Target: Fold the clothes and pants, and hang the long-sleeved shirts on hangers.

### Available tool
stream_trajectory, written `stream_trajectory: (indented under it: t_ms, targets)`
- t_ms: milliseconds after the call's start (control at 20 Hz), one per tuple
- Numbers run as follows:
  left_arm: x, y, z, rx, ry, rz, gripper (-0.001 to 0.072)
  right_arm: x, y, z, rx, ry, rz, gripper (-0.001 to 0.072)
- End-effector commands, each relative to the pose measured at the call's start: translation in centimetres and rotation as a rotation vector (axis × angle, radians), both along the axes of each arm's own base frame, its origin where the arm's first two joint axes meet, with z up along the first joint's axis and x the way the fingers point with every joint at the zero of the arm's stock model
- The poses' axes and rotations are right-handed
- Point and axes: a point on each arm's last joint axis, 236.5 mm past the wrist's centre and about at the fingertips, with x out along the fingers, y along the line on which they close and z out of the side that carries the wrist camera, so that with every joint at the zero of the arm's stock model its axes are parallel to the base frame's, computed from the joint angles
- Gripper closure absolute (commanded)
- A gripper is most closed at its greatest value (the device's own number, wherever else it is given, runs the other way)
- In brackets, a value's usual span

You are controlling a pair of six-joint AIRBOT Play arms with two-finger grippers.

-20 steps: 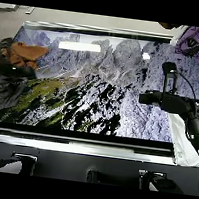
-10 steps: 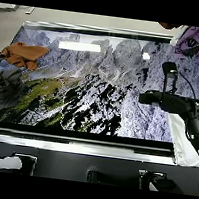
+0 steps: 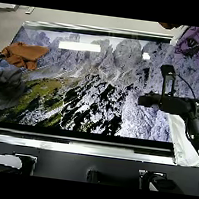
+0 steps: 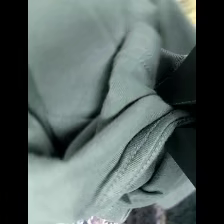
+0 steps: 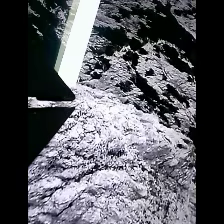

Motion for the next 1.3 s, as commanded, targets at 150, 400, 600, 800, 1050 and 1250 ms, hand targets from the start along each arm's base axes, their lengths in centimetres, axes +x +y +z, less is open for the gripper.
stream_trajectory:
  t_ms: [150, 400, 600, 800, 1050, 1250]
  targets:
    - [3.4, -12.7, 9.9, 0.055, -0.082, -0.382, 0.069, -2.4, 0.5, -1.2, 0.018, 0.117, 0.009, 0.0617]
    - [2.2, -34.6, 17.0, -0.217, -0.272, -0.656, 0.0689, -4.3, -0.2, 0.1, -0.046, 0.102, 0.076, 0.0615]
    - [-2.9, -50.3, 17.0, -0.41, -0.253, -0.808, 0.0689, -5.1, -2.1, 2.3, -0.119, 0.033, 0.065, 0.0494]
    - [-7.8, -61.6, 11.7, -0.491, -0.169, -0.909, 0.0688, -6.4, -3.4, 3.5, -0.164, 0.01, 0.05, 0.0392]
    - [-8.2, -64.2, 6.3, -0.519, -0.079, -0.854, 0.0264, -7.0, -3.8, 3.0, -0.177, 0.044, 0.039, 0.0347]
    - [-4.4, -53.9, 11.2, -0.398, -0.069, -0.845, -0.001, -5.2, -9.7, 3.6, -0.316, -0.008, -0.208, 0.0288]
